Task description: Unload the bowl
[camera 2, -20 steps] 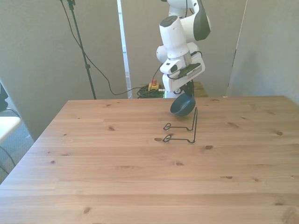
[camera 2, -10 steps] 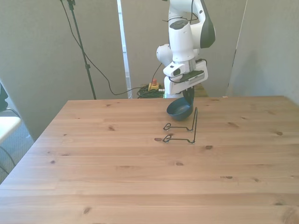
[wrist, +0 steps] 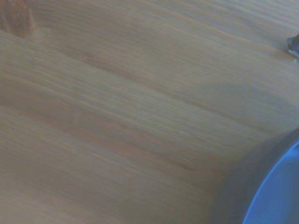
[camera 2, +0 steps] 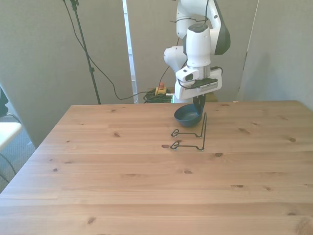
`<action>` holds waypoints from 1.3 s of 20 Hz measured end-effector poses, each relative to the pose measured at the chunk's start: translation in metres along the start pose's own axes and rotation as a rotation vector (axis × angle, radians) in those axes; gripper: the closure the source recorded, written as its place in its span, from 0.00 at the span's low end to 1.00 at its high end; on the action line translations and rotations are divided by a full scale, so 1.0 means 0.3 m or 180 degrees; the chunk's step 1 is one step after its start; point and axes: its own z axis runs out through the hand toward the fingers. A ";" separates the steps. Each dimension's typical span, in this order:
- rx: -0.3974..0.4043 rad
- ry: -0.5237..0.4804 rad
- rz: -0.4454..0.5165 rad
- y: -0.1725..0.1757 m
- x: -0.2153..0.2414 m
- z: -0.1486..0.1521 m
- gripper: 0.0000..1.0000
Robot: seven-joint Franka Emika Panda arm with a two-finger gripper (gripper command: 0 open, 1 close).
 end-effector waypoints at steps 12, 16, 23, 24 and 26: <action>-0.0083 -0.0047 0.0145 -0.003 0.019 0.047 0.00; -0.0177 0.0197 0.0342 0.009 0.033 -0.020 0.00; -0.0392 0.0377 0.0819 0.019 -0.020 -0.199 0.00; -0.0387 0.0393 0.0864 0.021 -0.028 -0.230 0.00; -0.0371 0.0437 0.0942 0.028 -0.044 -0.281 0.00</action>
